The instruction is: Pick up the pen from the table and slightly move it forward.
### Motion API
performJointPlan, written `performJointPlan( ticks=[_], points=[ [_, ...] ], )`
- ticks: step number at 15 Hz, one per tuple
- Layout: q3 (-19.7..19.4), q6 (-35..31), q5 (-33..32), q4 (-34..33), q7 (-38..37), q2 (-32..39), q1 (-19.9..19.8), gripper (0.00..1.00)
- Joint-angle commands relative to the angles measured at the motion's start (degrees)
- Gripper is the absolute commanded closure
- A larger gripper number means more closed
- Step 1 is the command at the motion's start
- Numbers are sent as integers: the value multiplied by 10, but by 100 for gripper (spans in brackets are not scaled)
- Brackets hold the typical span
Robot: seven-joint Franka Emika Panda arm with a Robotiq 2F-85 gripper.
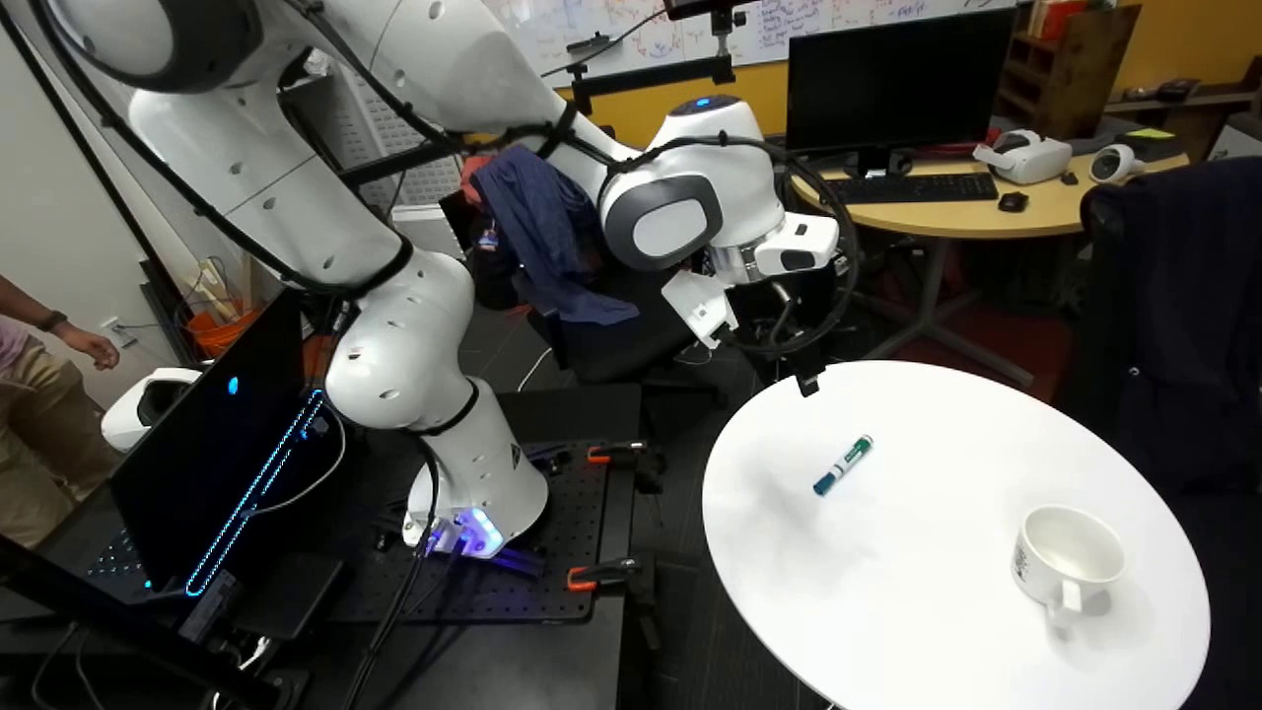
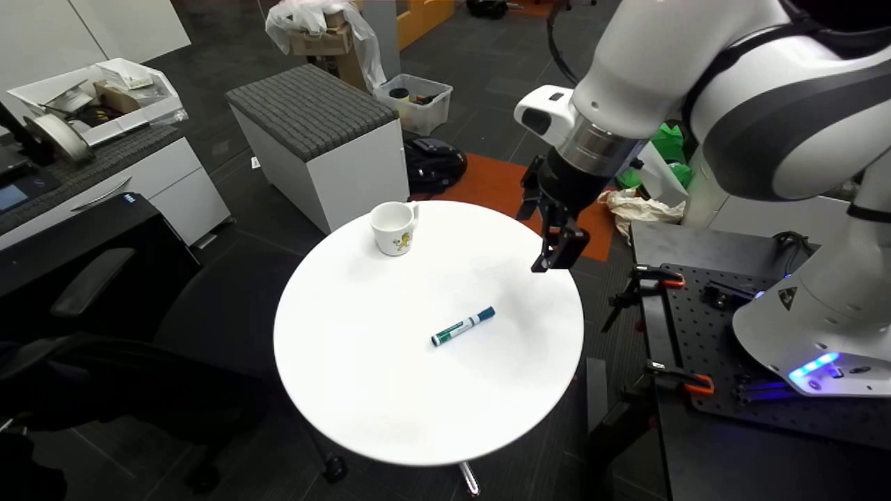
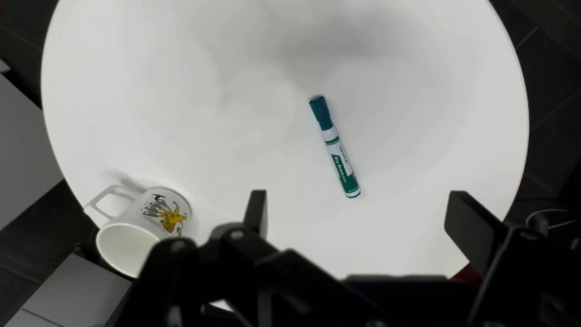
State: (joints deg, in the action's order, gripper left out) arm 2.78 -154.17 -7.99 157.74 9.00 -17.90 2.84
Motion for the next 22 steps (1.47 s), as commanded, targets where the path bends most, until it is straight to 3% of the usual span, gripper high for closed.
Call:
performJointPlan(
  ticks=[1,5,12,17,22],
  points=[
    [-10,-29,-9,-47,49,85,7,0],
    [-8,-35,-5,-99,88,164,6,0],
    [-31,-44,-115,-197,16,293,-13,0],
    [-30,-37,-97,-228,14,348,-4,0],
    [8,-21,-52,-219,49,353,-11,0]
  ],
)
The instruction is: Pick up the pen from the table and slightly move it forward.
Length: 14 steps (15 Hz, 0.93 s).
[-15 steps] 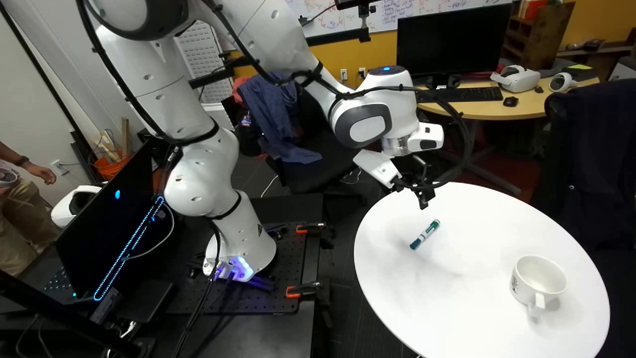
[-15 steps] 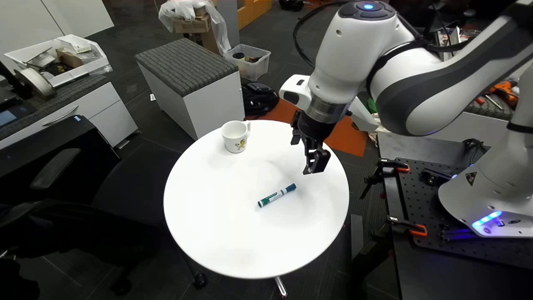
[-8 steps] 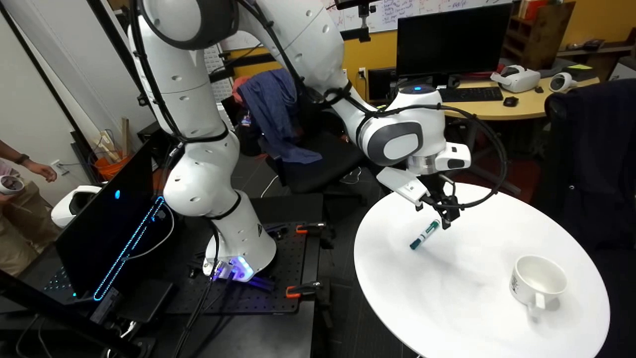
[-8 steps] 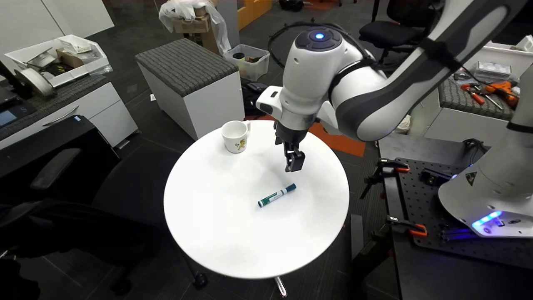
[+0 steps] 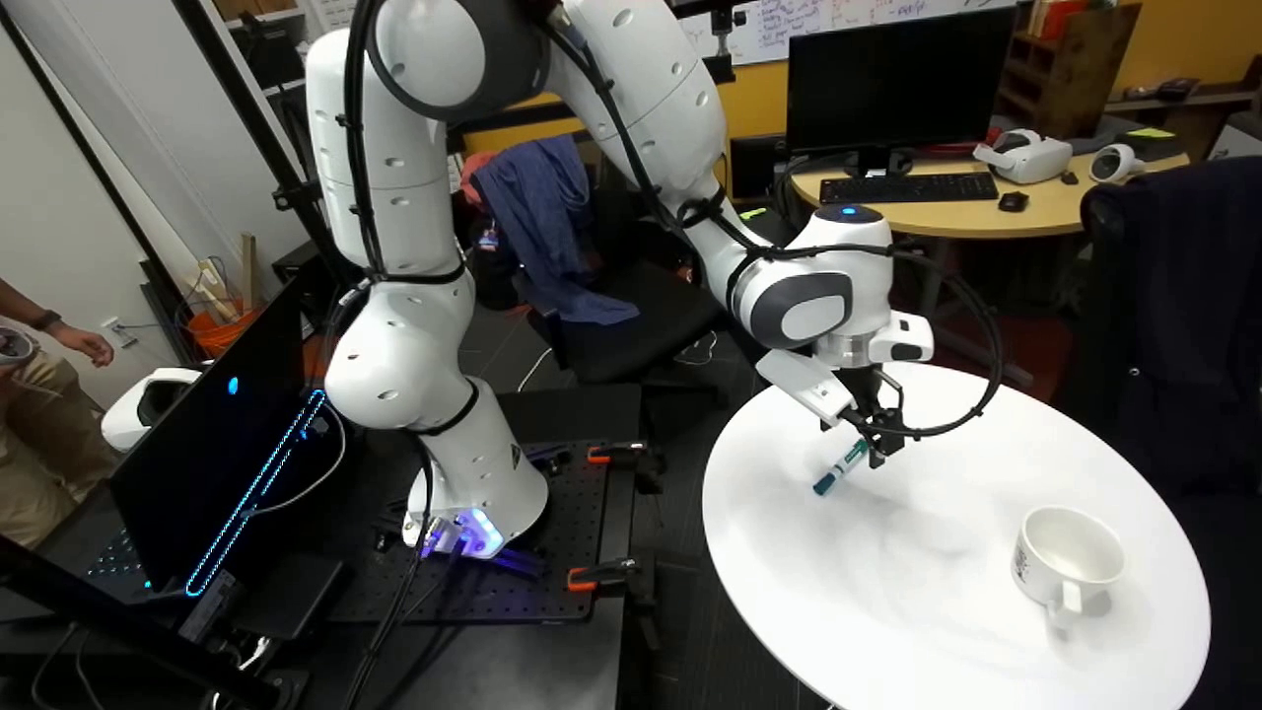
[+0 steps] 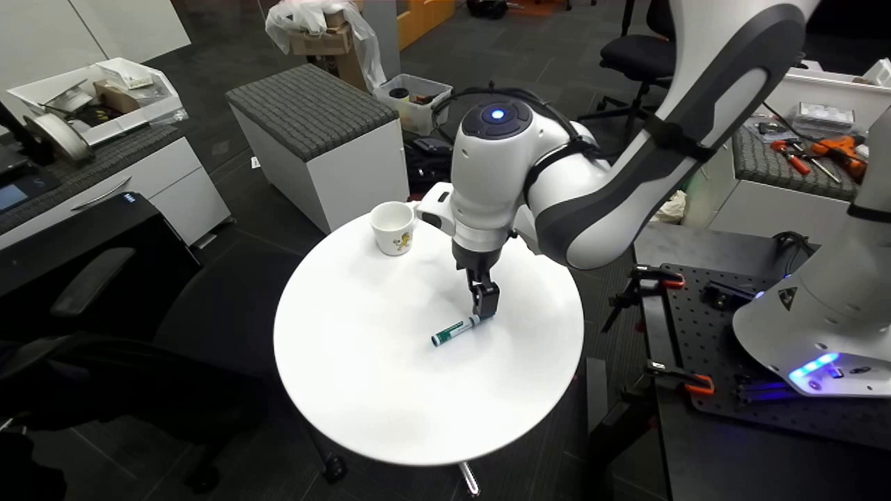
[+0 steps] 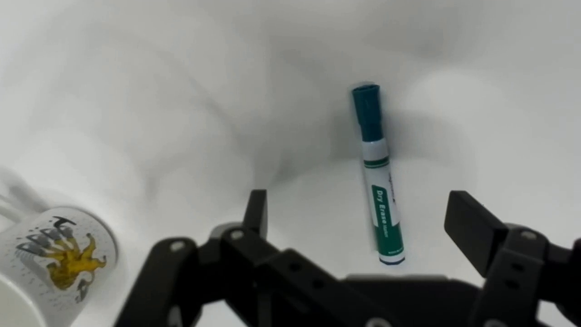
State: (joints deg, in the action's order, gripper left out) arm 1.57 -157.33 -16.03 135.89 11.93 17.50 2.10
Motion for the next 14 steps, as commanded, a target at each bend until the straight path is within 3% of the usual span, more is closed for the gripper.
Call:
performJointPlan(
  ticks=[1,4,7,14],
  points=[
    [28,11,37,1,24,-2,-5,0],
    [42,15,56,-2,35,0,-8,0],
    [23,16,27,-4,9,3,10,0],
    [28,5,37,1,17,4,3,0]
  ],
)
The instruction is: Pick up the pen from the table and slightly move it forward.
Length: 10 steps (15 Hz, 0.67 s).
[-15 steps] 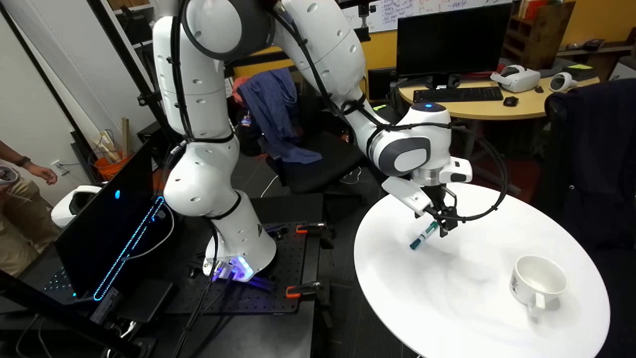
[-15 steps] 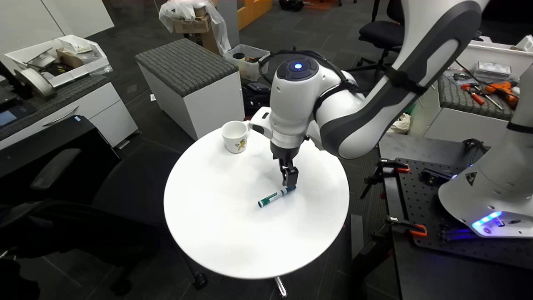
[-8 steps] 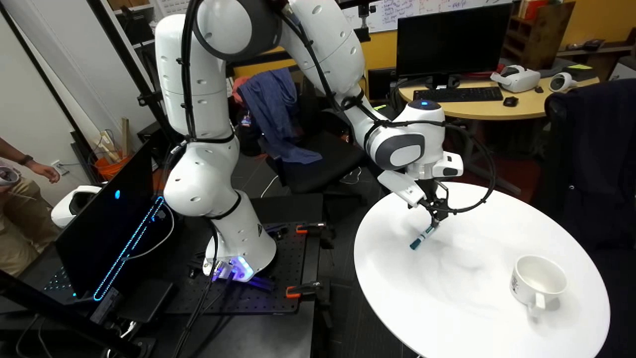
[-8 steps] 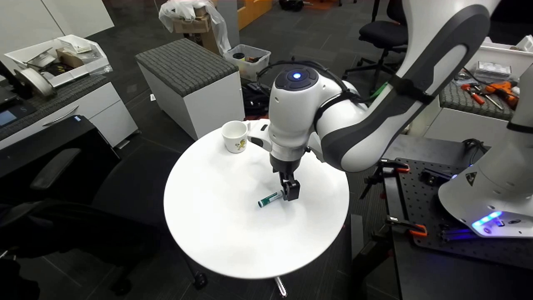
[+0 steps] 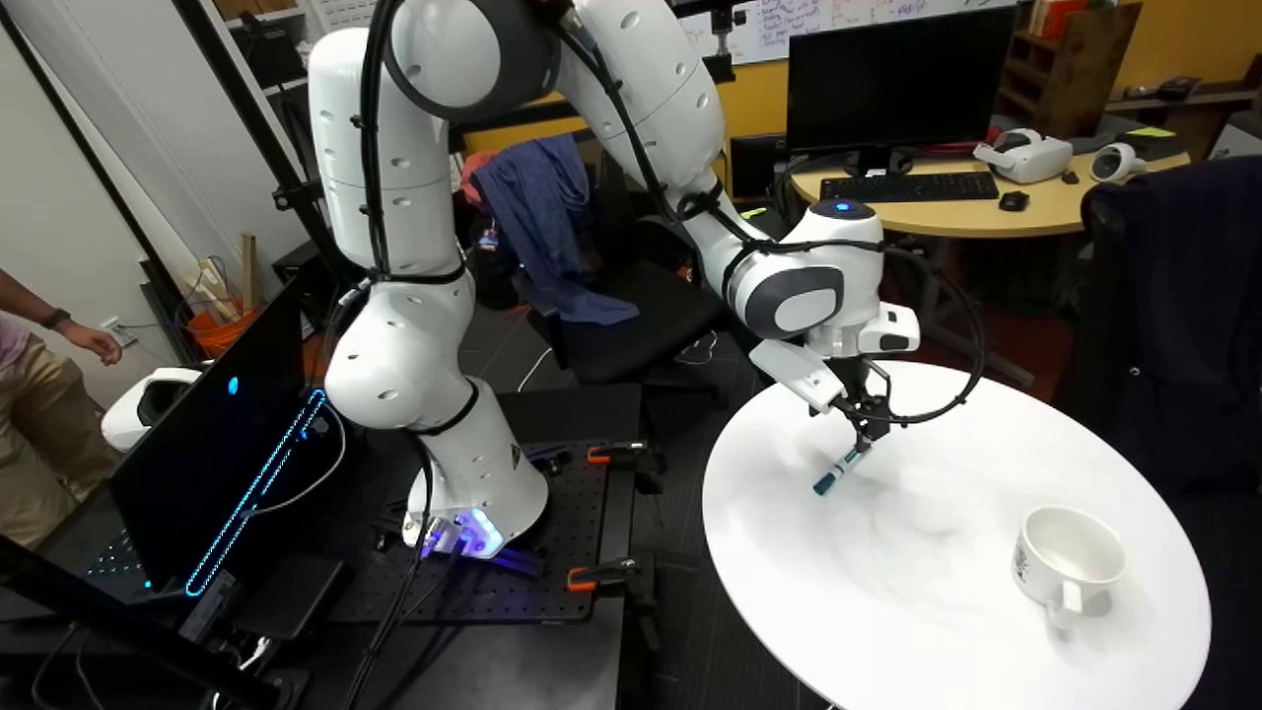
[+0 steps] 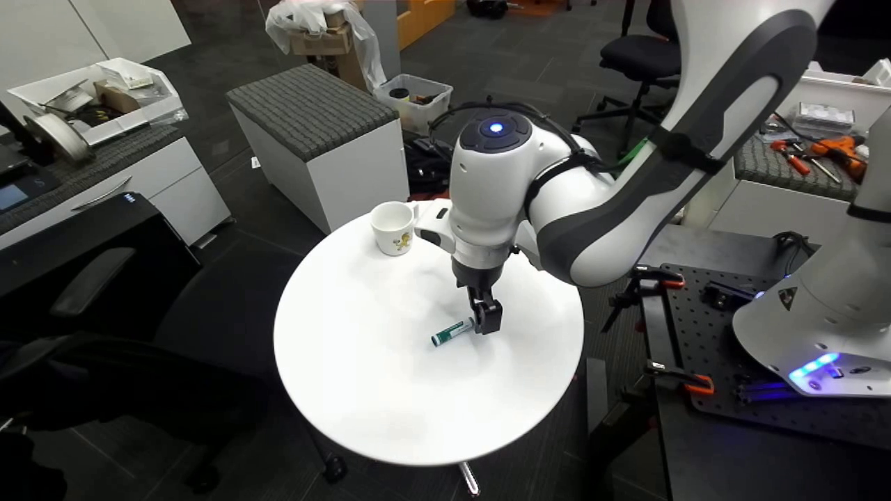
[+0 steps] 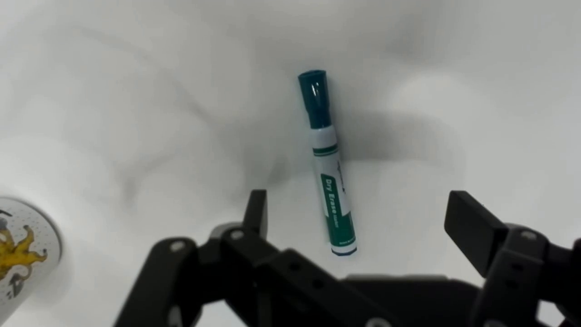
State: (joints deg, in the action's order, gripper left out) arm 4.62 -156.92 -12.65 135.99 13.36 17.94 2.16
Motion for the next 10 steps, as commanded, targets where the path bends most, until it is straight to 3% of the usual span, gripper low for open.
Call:
performJointPlan(
  ticks=[1,10],
  points=[
    [3,-13,10,1,12,1,-4,0],
    [27,-32,23,-25,100,48,-36,0]
  ],
)
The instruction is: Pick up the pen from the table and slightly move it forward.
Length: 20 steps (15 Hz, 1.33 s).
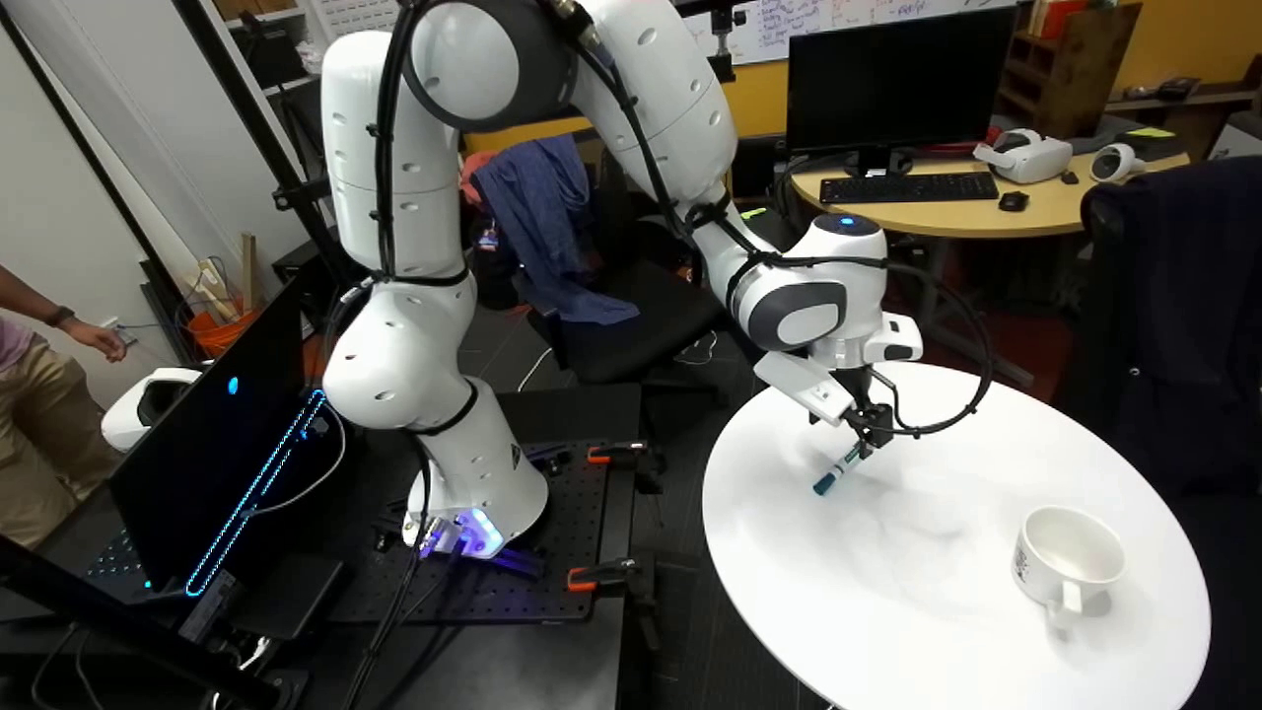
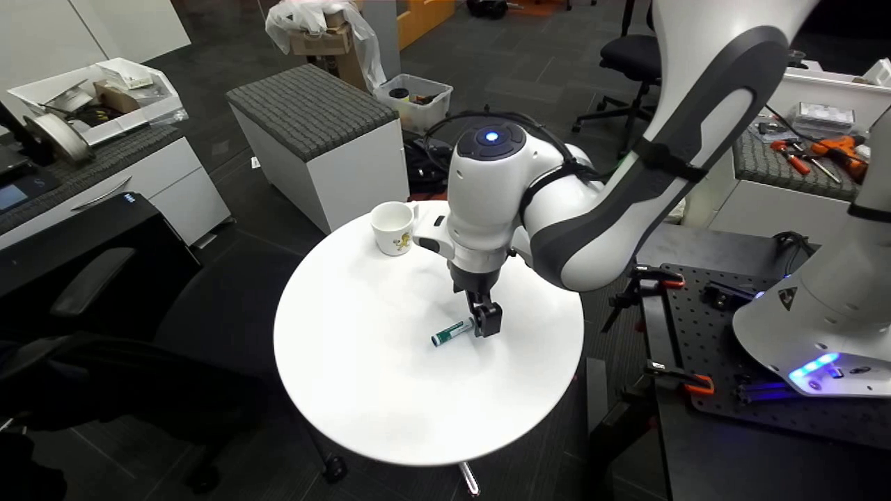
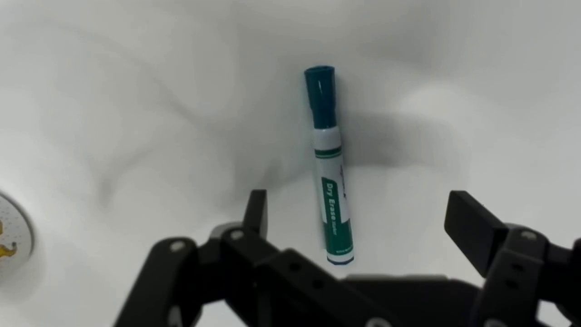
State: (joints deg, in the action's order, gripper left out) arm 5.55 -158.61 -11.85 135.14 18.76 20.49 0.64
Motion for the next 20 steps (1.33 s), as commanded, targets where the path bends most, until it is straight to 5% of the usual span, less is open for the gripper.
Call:
performJointPlan(
  ticks=[1,14,20],
  points=[
    [18,-14,14,-21,53,29,-22,0],
    [60,1,12,-84,142,111,-72,2],
    [68,3,12,-100,147,127,-79,56]
  ],
)
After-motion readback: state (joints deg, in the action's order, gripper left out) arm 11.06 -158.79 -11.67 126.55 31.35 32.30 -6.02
